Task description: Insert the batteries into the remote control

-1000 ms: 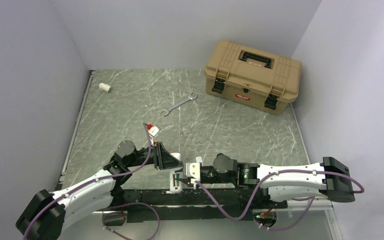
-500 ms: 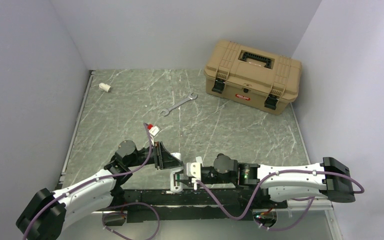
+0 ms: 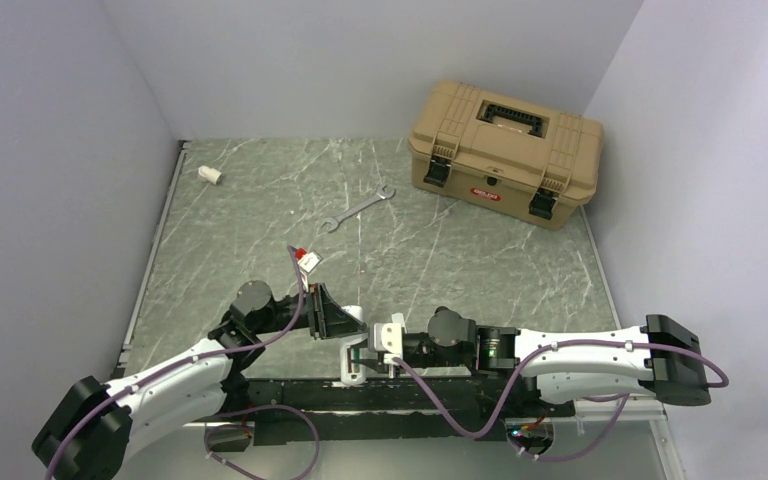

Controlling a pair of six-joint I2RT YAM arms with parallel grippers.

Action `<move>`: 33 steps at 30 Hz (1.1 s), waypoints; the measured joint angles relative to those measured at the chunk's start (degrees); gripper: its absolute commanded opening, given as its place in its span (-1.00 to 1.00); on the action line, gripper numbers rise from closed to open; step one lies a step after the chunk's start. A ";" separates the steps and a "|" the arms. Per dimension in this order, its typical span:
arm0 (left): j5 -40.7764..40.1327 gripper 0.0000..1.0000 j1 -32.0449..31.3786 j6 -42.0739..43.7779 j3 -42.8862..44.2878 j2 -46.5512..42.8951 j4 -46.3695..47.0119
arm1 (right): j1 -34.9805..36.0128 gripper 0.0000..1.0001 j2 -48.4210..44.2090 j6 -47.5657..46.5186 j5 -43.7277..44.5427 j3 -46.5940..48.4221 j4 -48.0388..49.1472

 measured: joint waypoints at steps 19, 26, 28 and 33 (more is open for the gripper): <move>0.37 -1.00 -0.22 -0.44 0.13 1.77 1.11 | -0.33 -0.43 0.00 2.14 -0.55 -0.76 0.87; 0.81 -1.00 -0.31 -0.42 0.13 1.84 0.94 | -0.46 -0.43 0.04 3.39 -1.38 -0.76 0.94; 0.90 -1.00 -0.31 -0.42 0.13 1.88 0.94 | -0.46 -0.43 0.04 3.80 -1.49 -0.76 1.03; 1.03 -1.00 -0.33 -0.42 0.20 2.01 0.92 | -0.46 -0.42 0.17 4.48 -1.49 -1.07 1.81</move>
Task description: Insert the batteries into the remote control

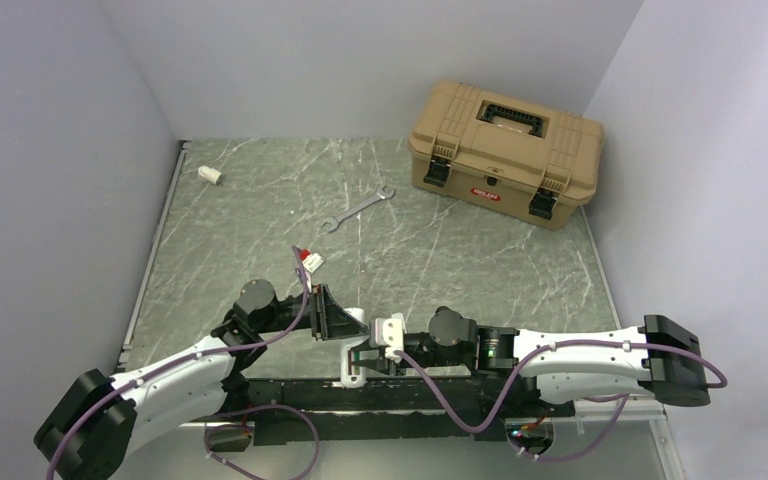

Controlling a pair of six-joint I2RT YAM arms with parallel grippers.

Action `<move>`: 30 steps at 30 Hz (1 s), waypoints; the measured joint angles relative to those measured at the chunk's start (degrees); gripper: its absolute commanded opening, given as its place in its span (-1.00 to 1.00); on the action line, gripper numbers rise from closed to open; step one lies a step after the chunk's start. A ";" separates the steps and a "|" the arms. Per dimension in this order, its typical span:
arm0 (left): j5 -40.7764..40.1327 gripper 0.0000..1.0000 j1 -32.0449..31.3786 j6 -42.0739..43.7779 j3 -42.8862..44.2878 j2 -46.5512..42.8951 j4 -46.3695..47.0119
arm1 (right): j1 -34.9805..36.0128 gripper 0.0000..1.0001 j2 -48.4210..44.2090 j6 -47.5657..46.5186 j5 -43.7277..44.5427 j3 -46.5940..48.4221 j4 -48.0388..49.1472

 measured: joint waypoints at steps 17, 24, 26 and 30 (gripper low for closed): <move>0.37 -1.00 0.00 -0.09 0.15 0.44 -0.31 | -0.02 -0.43 0.31 1.20 0.28 -1.07 1.84; 0.31 -1.00 0.00 0.00 0.46 -0.70 -1.49 | 0.00 -0.45 0.13 1.55 0.44 -1.07 2.10; 0.31 -1.00 0.00 0.04 0.87 -0.92 -2.03 | 0.00 -0.46 -0.17 1.53 0.61 -1.05 2.10; 0.22 -1.00 0.00 0.02 1.55 -1.36 -2.75 | 0.07 -0.47 -0.72 1.42 1.31 -0.96 1.95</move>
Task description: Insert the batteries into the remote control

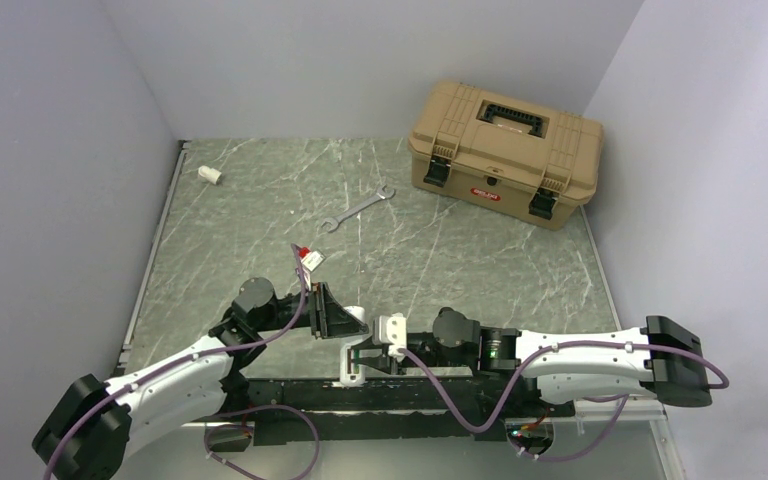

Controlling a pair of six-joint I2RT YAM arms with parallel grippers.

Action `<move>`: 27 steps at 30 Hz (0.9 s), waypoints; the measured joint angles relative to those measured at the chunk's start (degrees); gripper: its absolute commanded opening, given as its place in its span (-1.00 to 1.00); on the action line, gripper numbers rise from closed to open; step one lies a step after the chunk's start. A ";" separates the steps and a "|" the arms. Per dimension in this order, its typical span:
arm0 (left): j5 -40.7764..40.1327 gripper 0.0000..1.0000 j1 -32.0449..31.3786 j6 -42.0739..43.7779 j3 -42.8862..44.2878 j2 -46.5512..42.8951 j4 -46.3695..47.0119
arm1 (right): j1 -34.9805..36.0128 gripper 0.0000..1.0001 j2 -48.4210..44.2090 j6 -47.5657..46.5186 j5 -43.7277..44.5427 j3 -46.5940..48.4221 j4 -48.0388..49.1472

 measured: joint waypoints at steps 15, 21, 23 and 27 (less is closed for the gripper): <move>-0.17 -1.00 0.02 -0.26 0.00 -0.33 -0.09 | 0.52 -0.49 1.01 -3.21 0.57 2.38 -3.76; -0.44 -1.00 0.02 -0.42 0.00 -0.79 -0.22 | 0.59 -0.50 0.79 -3.43 0.92 2.38 -3.80; -0.48 -1.00 0.02 -0.50 0.02 -0.81 -0.20 | 0.66 -0.50 0.59 -3.52 1.29 2.38 -4.04; -0.48 -1.00 0.02 -0.50 0.46 -0.83 -0.46 | 0.92 -0.51 0.20 -4.17 2.01 2.64 -4.85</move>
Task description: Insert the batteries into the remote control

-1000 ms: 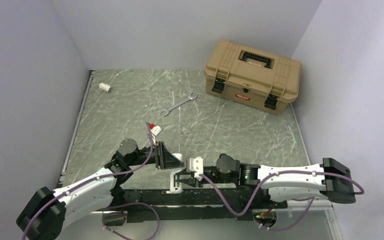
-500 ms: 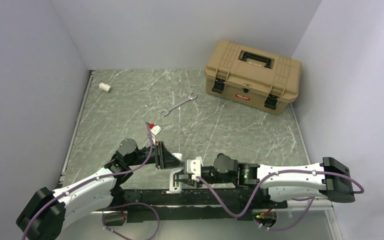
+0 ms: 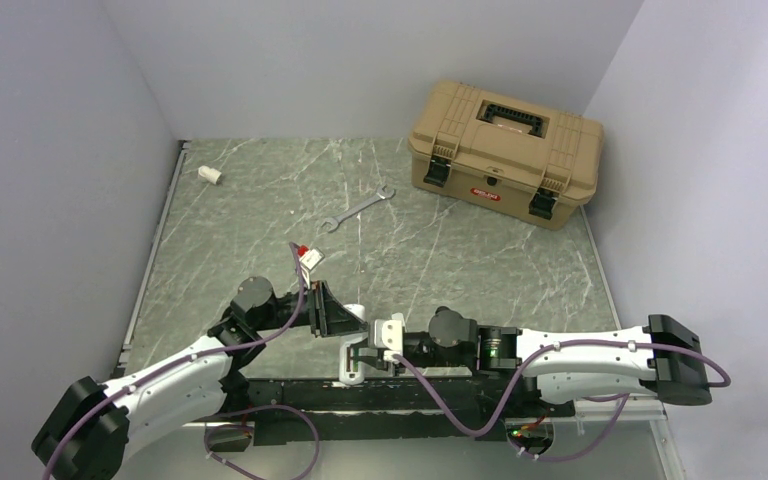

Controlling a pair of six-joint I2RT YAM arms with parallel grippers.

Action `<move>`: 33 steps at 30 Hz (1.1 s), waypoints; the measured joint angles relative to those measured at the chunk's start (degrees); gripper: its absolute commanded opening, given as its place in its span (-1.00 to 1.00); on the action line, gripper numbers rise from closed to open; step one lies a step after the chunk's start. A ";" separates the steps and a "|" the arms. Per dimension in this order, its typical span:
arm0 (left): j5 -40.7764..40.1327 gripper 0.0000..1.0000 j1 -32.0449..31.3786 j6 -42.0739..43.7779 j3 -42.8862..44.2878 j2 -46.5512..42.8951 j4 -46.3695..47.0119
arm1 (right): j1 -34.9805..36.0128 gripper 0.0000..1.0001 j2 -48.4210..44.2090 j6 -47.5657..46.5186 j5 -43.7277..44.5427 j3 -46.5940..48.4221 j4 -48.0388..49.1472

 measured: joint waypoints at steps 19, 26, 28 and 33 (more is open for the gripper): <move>1.05 -1.00 0.00 0.35 2.99 -1.16 -3.89 | 3.32 -0.58 0.26 -0.55 5.97 1.92 -1.38; 1.09 -1.00 0.13 0.35 3.04 -2.86 -4.52 | 4.04 -0.60 0.15 -0.52 6.91 2.29 -1.46; 1.09 -1.00 0.22 0.48 3.04 -3.30 -5.27 | 4.31 -0.60 0.50 -0.52 7.34 2.51 -1.55; 1.27 -1.00 0.61 0.55 3.04 -3.98 -7.23 | 4.81 -0.60 0.76 -0.48 8.20 2.64 -1.81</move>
